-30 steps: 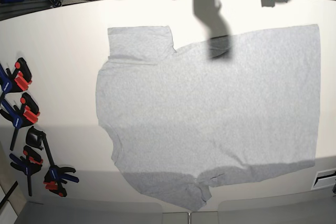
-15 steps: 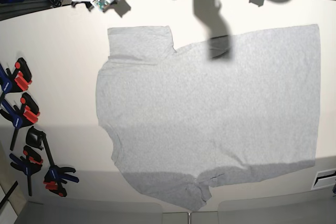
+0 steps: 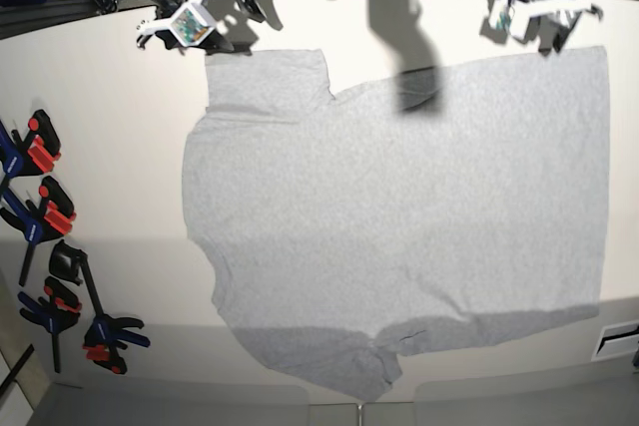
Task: Fold the T-shirt properly
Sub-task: 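Lower both grippers onto the shirt's shoulder corners by the collar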
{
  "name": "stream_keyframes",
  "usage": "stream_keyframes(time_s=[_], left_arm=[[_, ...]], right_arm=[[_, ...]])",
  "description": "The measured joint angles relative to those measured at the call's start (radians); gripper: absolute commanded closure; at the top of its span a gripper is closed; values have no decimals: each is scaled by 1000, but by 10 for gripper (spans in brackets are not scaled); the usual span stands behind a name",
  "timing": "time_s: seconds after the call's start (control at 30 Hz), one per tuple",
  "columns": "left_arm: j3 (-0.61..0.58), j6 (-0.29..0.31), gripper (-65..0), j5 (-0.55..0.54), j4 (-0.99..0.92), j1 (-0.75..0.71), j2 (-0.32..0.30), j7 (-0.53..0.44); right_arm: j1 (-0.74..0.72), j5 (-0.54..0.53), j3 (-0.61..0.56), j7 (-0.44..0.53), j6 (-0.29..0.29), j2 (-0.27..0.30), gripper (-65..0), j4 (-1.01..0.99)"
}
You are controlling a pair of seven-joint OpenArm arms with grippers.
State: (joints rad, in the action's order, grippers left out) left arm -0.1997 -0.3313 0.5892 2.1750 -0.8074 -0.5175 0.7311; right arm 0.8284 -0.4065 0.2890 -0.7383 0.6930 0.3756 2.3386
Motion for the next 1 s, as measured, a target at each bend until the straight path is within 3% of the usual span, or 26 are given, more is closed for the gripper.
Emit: stream_keyframes(time_s=[0.07, 0.13, 0.23, 0.3, 0.47, 0.57, 0.63, 0.73, 0.87, 1.0], left_arm=[[-2, 8, -277, -67, 0, 41, -51, -60], [-2, 86, -277, -109, 0, 80, -101, -109], [-2, 242, -277, -191, 0, 135, -156, -118], [-2, 280, -277, -240, 0, 154, -176, -119], [-2, 285, -277, -304, 0, 162, -170, -121], [-2, 284, -277, -324, 0, 163, -171, -107], [-2, 284, -277, -323, 0, 162, -171, -107], [-2, 284, -277, -323, 0, 162, -170, -107], [-2, 283, -277, -322, 0, 162, -171, -107], [-2, 284, -277, -322, 0, 162, -170, -107]], right_arm=[[-26, 89, 0, -15, 0, 2, -324, 0], [-43, 165, 1, 0, 0, 15, -324, 0], [-34, 314, 1, 9, 0, 80, -257, 0], [-16, 352, 1, 27, 0, 139, -233, -2], [-2, 387, 0, 88, 4, 237, -233, -43], [-3, 383, -5, 129, 5, 266, -233, -106], [-3, 454, -26, 157, -10, 277, -237, -165], [-3, 581, -108, 220, -47, 291, -273, -253], [-29, 776, -262, 280, -147, 312, -329, -320], [-119, 827, -388, 280, -213, 317, -329, -323]])
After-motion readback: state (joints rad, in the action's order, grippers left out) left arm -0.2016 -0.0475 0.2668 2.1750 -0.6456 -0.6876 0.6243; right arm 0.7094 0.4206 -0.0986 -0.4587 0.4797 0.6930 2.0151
